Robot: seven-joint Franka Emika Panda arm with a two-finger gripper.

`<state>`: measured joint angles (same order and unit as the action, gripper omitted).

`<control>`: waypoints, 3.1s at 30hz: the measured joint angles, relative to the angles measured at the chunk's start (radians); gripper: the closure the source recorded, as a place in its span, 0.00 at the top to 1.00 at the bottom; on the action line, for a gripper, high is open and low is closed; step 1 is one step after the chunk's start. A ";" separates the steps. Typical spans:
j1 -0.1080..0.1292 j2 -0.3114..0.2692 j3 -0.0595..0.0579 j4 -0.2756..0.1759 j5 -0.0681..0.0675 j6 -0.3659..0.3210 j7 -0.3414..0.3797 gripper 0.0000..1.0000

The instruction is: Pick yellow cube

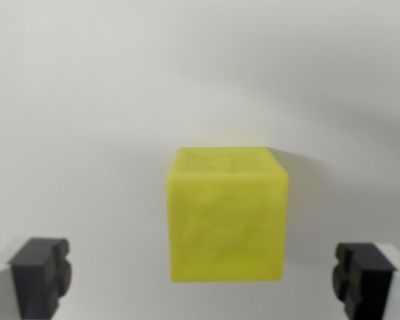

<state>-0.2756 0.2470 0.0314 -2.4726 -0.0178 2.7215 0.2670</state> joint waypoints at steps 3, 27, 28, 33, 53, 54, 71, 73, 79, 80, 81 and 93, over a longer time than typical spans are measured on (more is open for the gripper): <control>-0.011 0.015 0.000 -0.007 -0.002 0.022 -0.018 1.00; -0.048 0.170 0.000 -0.001 -0.031 0.167 -0.056 1.00; -0.048 0.178 -0.001 0.001 -0.033 0.173 -0.055 1.00; -0.050 0.204 0.000 0.009 -0.041 0.192 -0.051 1.00; -0.049 0.108 0.002 -0.016 -0.022 0.121 -0.067 0.00; -0.049 0.101 0.002 -0.018 -0.021 0.115 -0.068 0.00; -0.044 -0.023 0.001 -0.037 -0.001 0.011 -0.082 0.00; -0.044 -0.037 0.001 -0.038 0.000 -0.002 -0.084 0.00; -0.043 -0.078 0.001 -0.040 0.005 -0.041 -0.087 0.00; -0.043 -0.085 0.001 -0.041 0.005 -0.047 -0.087 0.00; -0.043 -0.091 0.001 -0.041 0.006 -0.054 -0.088 0.00; -0.042 -0.169 0.001 -0.038 0.012 -0.134 -0.092 0.00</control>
<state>-0.3173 0.0779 0.0324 -2.5111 -0.0056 2.5875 0.1750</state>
